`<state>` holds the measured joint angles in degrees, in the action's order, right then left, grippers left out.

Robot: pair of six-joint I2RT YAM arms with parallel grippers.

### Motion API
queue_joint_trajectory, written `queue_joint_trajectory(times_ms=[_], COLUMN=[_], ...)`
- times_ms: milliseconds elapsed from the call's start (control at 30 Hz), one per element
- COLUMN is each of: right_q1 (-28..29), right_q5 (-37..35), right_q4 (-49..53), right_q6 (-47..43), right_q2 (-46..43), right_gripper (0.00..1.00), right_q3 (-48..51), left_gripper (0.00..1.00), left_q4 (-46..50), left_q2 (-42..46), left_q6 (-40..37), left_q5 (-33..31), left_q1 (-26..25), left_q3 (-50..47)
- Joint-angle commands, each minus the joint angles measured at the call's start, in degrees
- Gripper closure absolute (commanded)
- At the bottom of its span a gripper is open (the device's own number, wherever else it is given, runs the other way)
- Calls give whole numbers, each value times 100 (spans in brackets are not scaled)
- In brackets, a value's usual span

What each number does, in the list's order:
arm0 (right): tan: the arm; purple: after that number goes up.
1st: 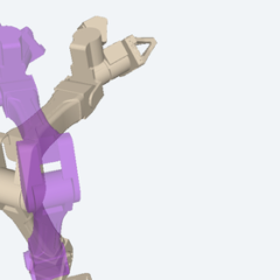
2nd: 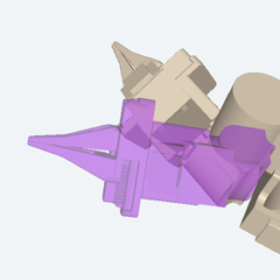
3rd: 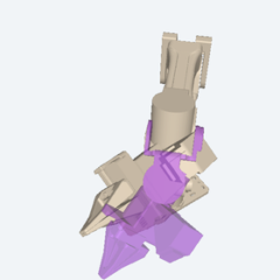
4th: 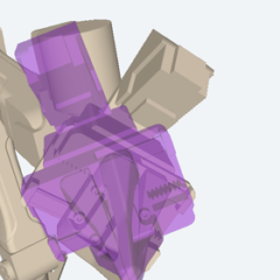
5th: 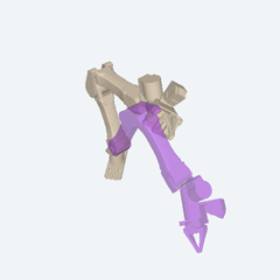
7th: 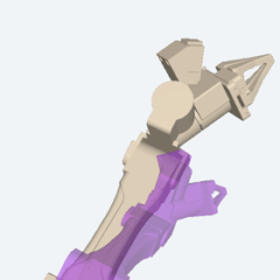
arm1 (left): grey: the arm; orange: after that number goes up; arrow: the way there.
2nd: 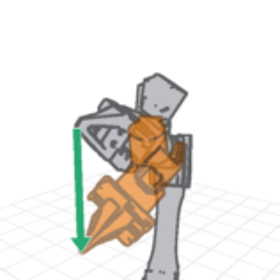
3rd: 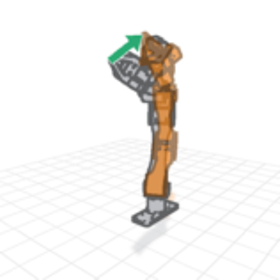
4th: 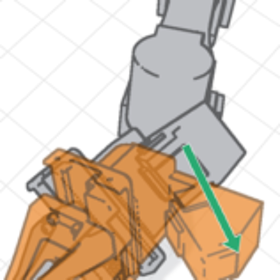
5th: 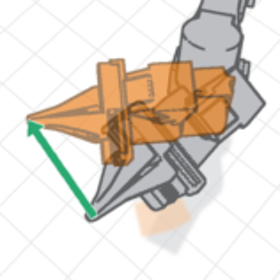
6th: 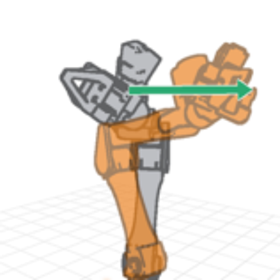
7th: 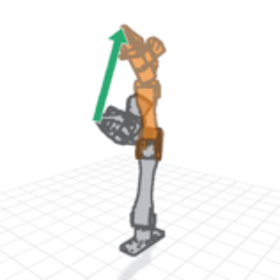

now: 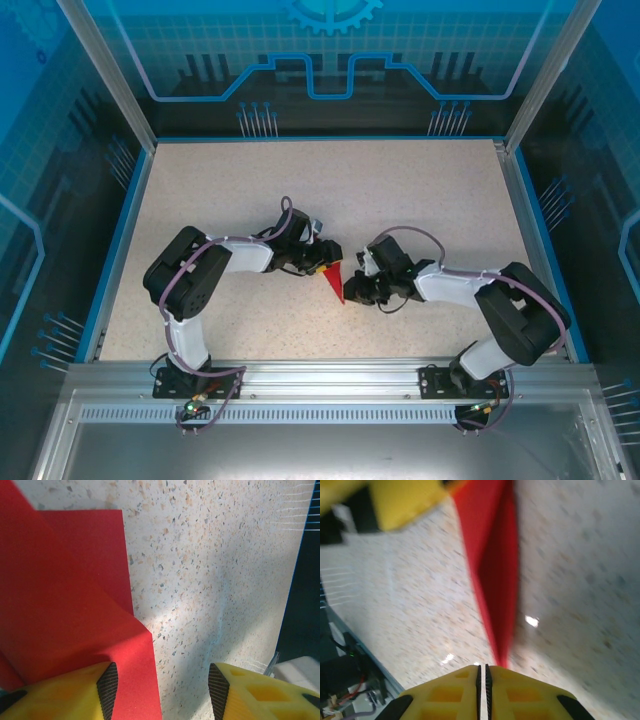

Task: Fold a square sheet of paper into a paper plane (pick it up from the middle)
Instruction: Fold the wing for the fifth time at the center of the table.

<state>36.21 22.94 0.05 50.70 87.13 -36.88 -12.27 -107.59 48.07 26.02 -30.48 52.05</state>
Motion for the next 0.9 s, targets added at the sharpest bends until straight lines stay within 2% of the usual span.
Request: queue_joint_trajectory(times_ms=[0,233,333,633,867], right_q1=[-3,15,-17,-122,-189], right_q5=[211,1,-46,-206,-158], right_q4=[-646,-1208,-1048,-759,-776], right_q6=[312,626,534,436,450], right_q2=[310,1174,1457,1549,1106], right_gripper=[85,84,86,90,89], right_q3=[-360,-674,-672,108,303], left_gripper=[45,45,45,45,45], left_q4=[313,285,296,513,586], left_q2=[-350,-324,-315,-237,-271], left_q6=[-52,-16,-21,-249,-289], left_q5=[-168,-117,-109,-120,-166], left_q1=[-5,-4,-2,-2,7], left_q3=[-52,-36,-13,221,242])
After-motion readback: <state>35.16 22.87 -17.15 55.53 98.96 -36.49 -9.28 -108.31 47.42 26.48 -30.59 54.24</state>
